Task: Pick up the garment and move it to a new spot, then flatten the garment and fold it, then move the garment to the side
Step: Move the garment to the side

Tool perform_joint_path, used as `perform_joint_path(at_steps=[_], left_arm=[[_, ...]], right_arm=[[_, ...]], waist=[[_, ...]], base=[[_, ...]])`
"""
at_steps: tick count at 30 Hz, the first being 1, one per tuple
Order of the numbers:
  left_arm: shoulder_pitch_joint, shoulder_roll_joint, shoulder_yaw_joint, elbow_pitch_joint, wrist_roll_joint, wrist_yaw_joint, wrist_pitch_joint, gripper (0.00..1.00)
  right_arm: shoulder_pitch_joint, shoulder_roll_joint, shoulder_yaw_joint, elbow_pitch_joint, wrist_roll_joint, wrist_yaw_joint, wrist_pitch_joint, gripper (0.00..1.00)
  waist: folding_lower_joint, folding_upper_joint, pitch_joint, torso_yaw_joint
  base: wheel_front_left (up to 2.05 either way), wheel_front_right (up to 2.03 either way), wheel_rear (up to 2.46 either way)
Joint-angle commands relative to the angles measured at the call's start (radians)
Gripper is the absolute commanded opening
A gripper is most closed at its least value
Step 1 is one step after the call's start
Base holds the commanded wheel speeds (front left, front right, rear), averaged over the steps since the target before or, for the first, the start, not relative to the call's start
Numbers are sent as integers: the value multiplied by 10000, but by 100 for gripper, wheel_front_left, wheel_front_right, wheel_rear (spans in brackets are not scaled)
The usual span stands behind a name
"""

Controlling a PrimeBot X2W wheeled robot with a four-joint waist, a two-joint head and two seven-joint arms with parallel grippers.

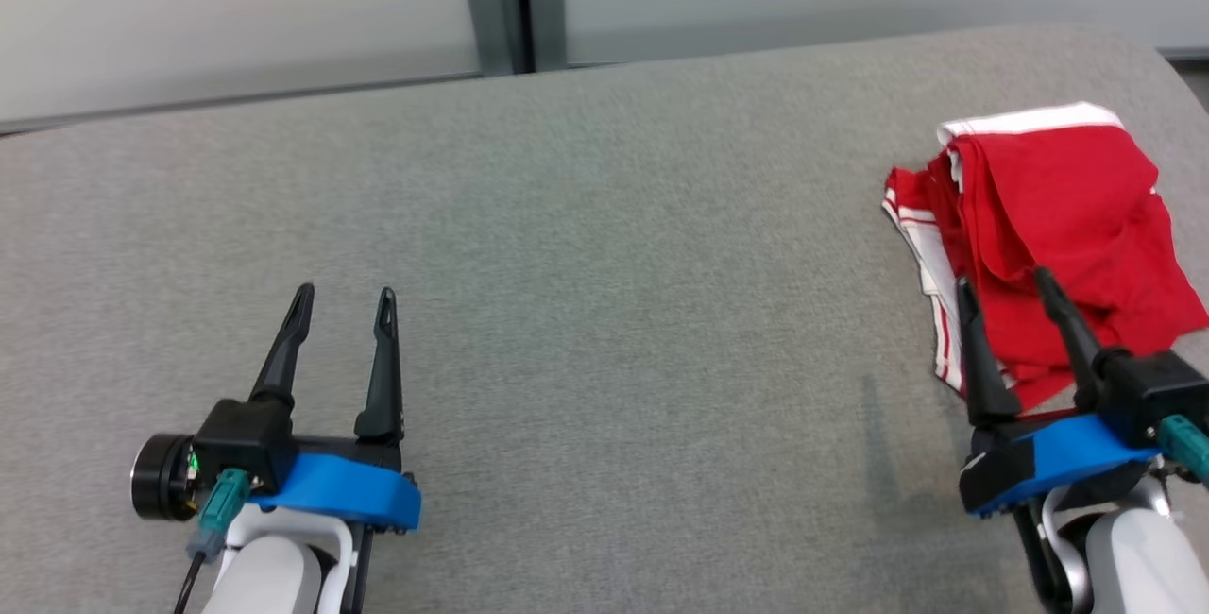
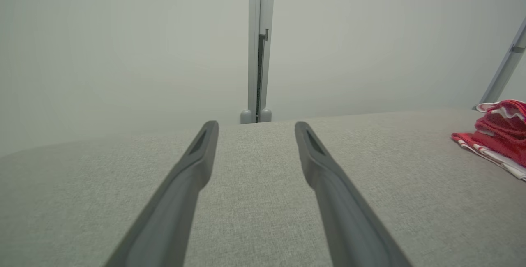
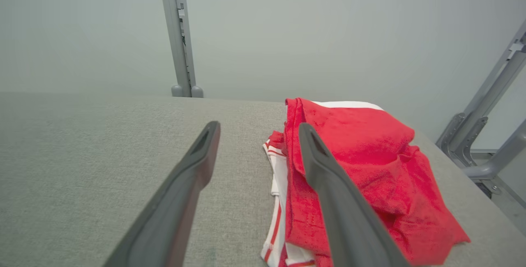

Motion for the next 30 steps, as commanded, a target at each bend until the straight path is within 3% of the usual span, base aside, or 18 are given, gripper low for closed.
perform_joint_path(at_steps=[1,11,30], left_arm=[[254,20,98,78,-84,112,-18,100],[1279,223,414,296,-423,459,75,100],[2663,603,245,-185,-694,541,611,100]], right_arm=[[372,112,183,-297,130,-3,93,100],[1523,396,363,-978,379,-3,479,100],[3162,491,305,-2116,339,-3,1255,100]], waist=[[3,1,-245,174],[3,1,-1421,1091],[3,1,-2403,978]], base=[[0,0,0],[0,0,0],[0,0,0]])
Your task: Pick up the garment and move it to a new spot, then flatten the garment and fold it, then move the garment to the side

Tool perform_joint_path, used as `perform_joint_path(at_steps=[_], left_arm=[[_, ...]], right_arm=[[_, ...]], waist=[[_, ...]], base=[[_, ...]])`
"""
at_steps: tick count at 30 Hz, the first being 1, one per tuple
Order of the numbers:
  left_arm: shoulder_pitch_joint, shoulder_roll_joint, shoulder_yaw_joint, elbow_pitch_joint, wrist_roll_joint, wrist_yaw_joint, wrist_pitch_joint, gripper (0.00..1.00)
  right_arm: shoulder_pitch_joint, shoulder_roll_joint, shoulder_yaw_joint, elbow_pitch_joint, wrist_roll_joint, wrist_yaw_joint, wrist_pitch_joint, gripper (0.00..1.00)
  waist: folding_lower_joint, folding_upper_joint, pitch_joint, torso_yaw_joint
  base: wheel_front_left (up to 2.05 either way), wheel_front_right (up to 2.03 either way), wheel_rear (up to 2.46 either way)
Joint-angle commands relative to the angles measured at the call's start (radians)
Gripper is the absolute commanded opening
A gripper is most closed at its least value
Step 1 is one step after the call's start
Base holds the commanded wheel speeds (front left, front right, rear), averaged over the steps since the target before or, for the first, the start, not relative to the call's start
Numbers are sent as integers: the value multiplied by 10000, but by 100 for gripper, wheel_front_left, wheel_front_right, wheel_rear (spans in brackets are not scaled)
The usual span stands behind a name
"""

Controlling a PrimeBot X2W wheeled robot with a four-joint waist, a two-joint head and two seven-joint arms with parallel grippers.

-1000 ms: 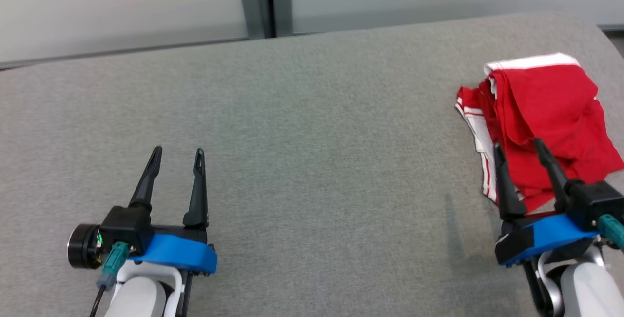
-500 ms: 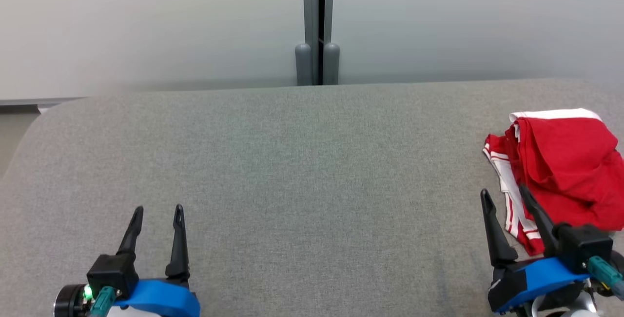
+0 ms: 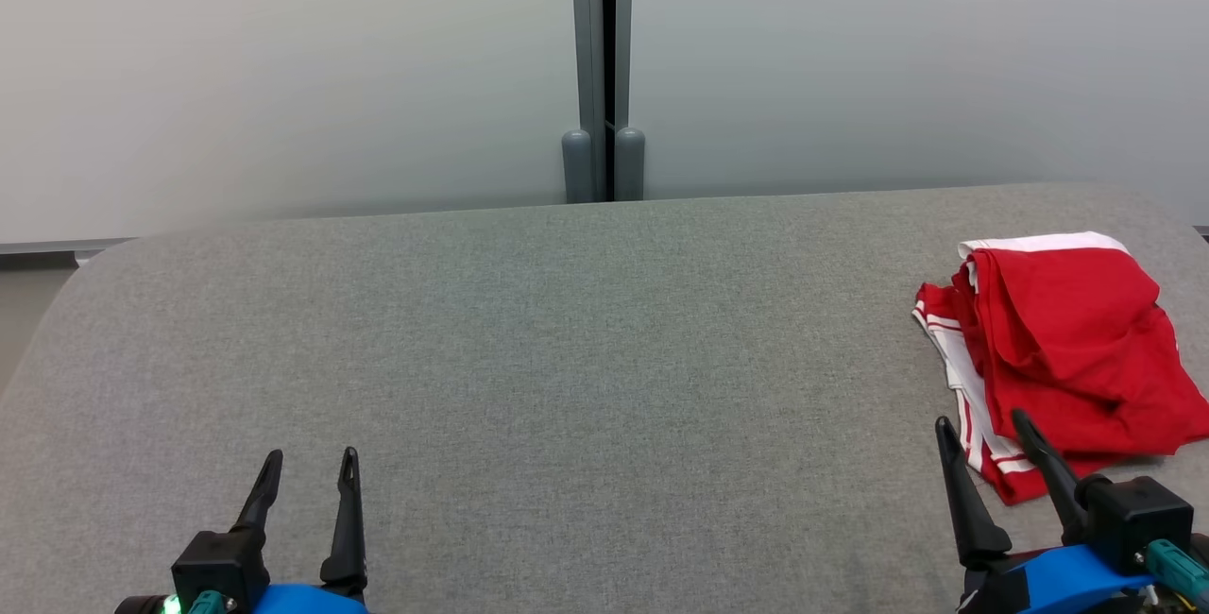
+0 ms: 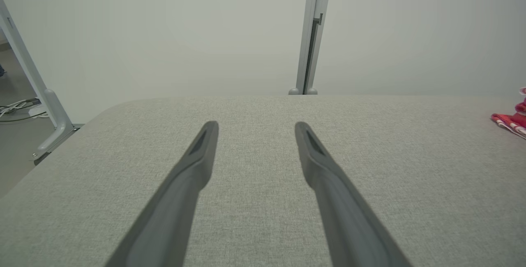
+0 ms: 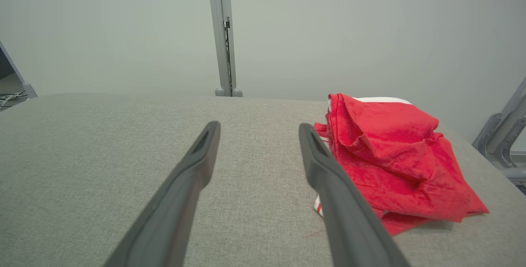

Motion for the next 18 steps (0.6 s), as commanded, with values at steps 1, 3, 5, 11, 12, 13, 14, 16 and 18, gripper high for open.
perform_joint_path(at_steps=[1,3,5,11,12,13,14,16,18], left_arm=[[106,50,-6,-50,-49,57,32,100],[123,76,-18,-77,-46,73,67,100],[134,87,-27,-98,-54,91,73,100],[99,127,-60,-166,-85,158,171,100],[108,134,-61,-187,-91,172,166,100],[108,134,-61,-187,-91,172,166,100],[117,144,-63,-205,-93,186,184,100],[138,163,-70,-248,-94,210,196,100],[145,180,-65,-264,-119,226,224,100]], right_arm=[[184,24,-45,-77,15,-3,27,100],[217,27,-74,-136,15,-3,45,100],[239,29,-84,-176,52,-3,54,100],[319,29,-74,-179,308,-3,21,100],[328,29,-67,-167,333,-3,9,100],[328,29,-67,-167,333,-3,9,100],[333,29,-62,-158,371,-3,1,100],[340,30,-59,-152,386,-3,-22,100],[328,29,-63,-154,410,-3,-28,100]], waist=[[0,0,-9,1],[0,0,-17,-6],[0,0,-20,-16],[0,0,-12,-46],[0,0,-10,-55],[0,0,-10,-55],[0,0,-7,-62],[0,0,-4,-75],[0,0,-2,-85]], base=[[0,0,0],[0,0,0],[0,0,0],[0,0,0],[0,0,0],[0,0,0],[0,0,0],[0,0,0],[0,0,0]])
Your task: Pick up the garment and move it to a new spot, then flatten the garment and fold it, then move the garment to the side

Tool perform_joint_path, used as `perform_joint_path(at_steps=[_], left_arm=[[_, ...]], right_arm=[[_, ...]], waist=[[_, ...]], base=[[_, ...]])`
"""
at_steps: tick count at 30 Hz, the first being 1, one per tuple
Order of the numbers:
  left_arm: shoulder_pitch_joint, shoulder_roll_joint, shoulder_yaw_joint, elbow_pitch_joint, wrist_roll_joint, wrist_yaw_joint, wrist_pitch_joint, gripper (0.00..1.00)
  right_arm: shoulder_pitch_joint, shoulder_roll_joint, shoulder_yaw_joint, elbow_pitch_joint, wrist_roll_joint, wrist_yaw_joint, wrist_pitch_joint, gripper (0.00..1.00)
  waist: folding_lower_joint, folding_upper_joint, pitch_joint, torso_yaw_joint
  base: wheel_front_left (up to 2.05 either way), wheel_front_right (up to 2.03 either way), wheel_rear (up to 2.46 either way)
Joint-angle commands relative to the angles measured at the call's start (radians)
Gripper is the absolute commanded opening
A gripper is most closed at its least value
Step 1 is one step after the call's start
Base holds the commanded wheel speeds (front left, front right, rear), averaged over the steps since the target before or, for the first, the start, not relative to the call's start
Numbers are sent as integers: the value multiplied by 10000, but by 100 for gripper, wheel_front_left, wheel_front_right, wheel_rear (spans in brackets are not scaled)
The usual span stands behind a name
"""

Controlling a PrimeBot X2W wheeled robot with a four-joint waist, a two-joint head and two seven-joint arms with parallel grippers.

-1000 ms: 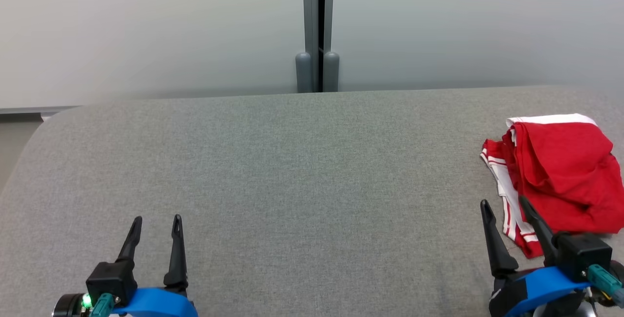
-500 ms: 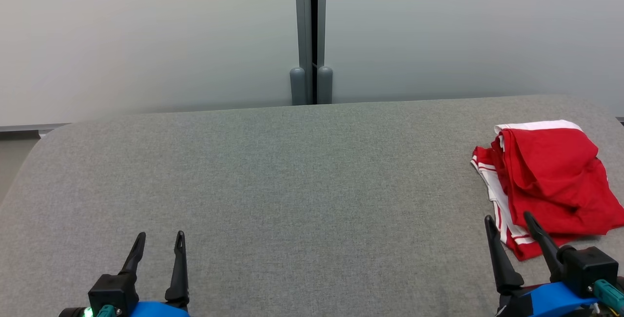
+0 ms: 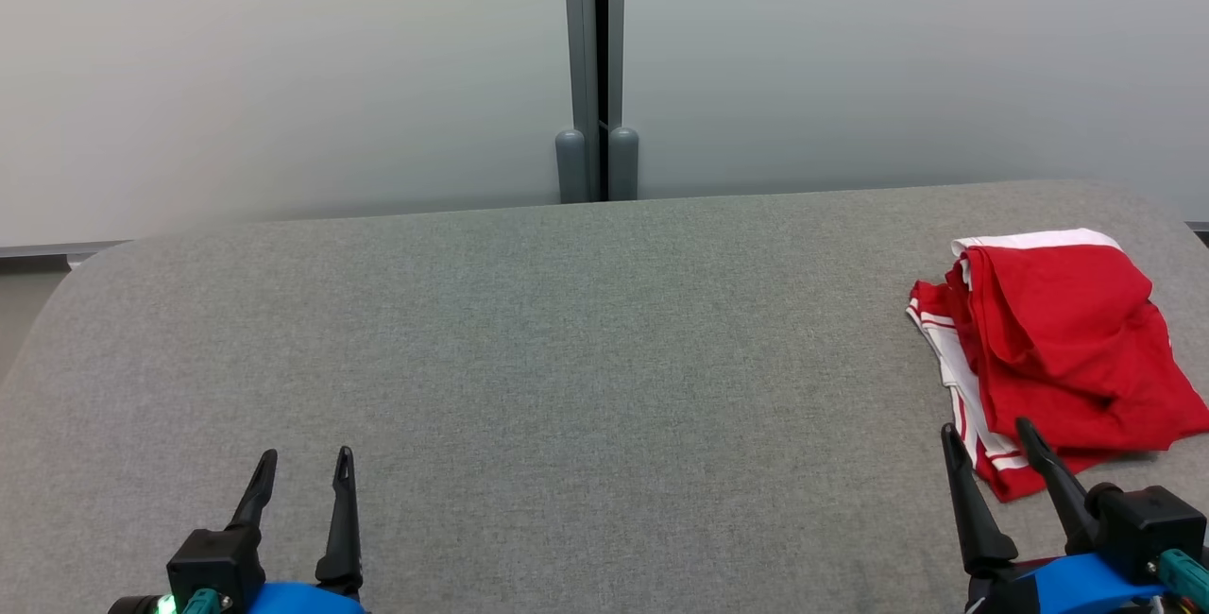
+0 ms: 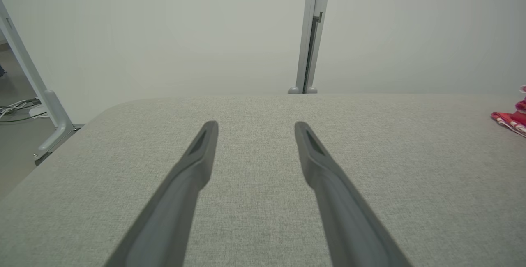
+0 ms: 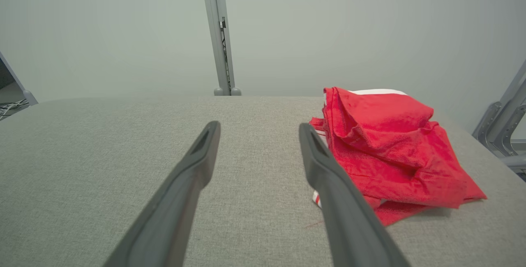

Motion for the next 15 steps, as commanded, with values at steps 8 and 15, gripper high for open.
perform_joint_path(at_steps=[8,15], left_arm=[[5,6,-34,-55,-55,27,2,0],[-61,-241,227,97,-1055,-170,191,0]], right_arm=[[0,0,12,22,73,0,-35,0],[-139,-7,28,370,1259,0,16,0]], waist=[[0,0,11,-22],[0,0,21,-15]], base=[[0,0,0],[0,0,0]])
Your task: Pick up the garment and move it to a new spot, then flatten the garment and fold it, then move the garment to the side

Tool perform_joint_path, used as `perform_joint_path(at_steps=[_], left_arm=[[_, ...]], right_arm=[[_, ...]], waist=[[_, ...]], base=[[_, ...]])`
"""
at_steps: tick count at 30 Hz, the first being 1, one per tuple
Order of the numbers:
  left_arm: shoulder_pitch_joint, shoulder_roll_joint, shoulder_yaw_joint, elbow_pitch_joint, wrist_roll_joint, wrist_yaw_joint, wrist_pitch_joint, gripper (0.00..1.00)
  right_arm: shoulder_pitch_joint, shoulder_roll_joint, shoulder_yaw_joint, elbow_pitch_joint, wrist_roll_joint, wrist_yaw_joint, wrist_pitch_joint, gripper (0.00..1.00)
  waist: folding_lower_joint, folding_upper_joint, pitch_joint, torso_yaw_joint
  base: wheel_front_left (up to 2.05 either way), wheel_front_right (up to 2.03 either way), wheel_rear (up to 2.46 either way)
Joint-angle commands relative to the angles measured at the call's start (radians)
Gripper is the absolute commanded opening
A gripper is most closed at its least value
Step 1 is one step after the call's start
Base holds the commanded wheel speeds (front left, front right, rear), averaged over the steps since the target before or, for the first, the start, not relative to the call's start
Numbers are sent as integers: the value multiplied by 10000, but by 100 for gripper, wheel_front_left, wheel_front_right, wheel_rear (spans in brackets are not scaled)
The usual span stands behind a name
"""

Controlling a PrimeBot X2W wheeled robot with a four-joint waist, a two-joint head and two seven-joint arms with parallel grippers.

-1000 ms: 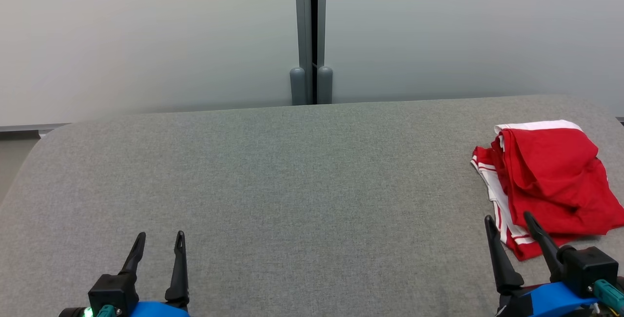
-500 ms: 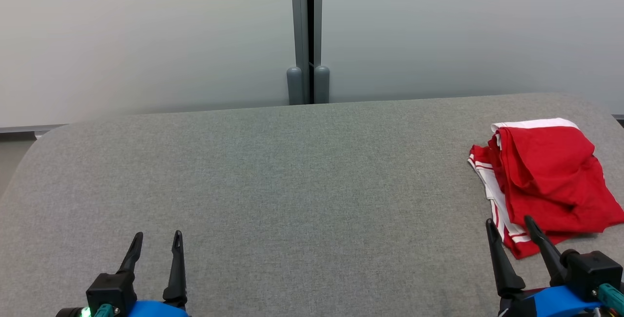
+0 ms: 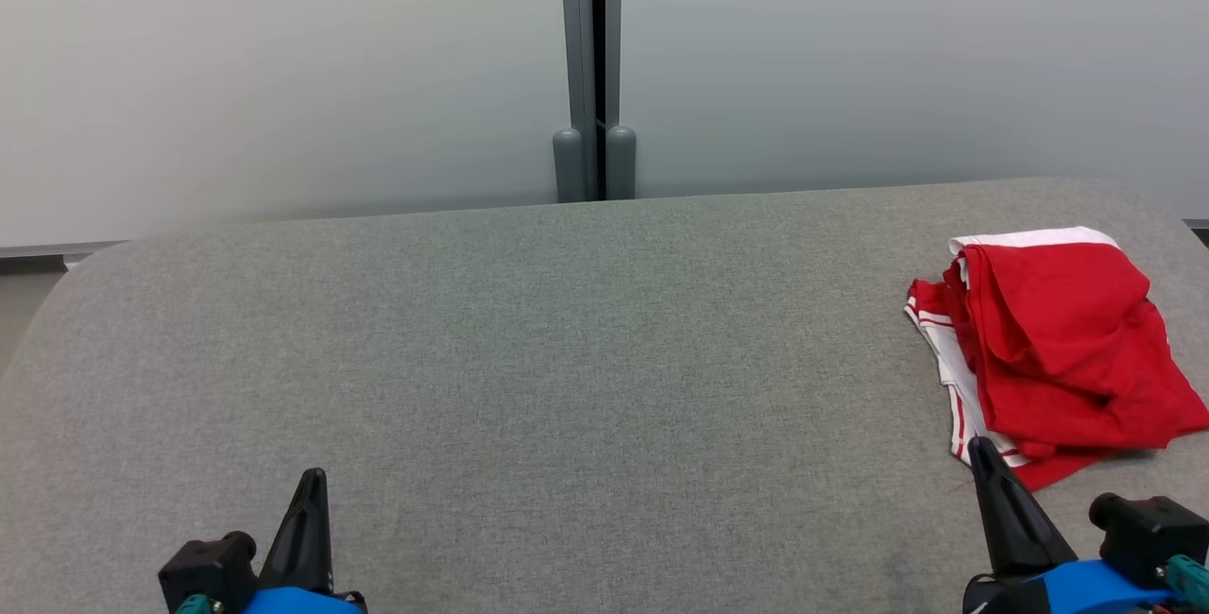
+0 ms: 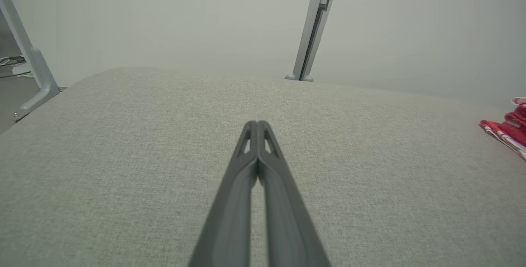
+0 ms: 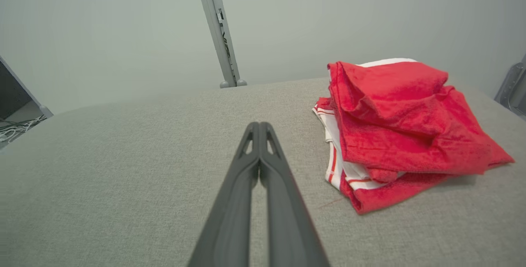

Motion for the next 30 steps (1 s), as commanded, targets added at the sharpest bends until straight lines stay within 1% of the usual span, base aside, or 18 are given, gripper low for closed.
perform_joint_path(at_steps=[1,15,30], left_arm=[[-230,31,176,-124,-285,-94,49,0],[-566,-336,821,78,-2449,-561,504,0],[-846,-687,1421,201,-4403,-991,928,0]], right_arm=[[-197,-34,-18,-86,363,0,21,0],[-619,-93,-62,430,2984,0,164,0],[-974,-125,-115,884,5341,0,302,0]], waist=[[0,0,2,5],[0,0,23,28],[0,0,48,52]], base=[[0,0,0],[0,0,0],[0,0,0]])
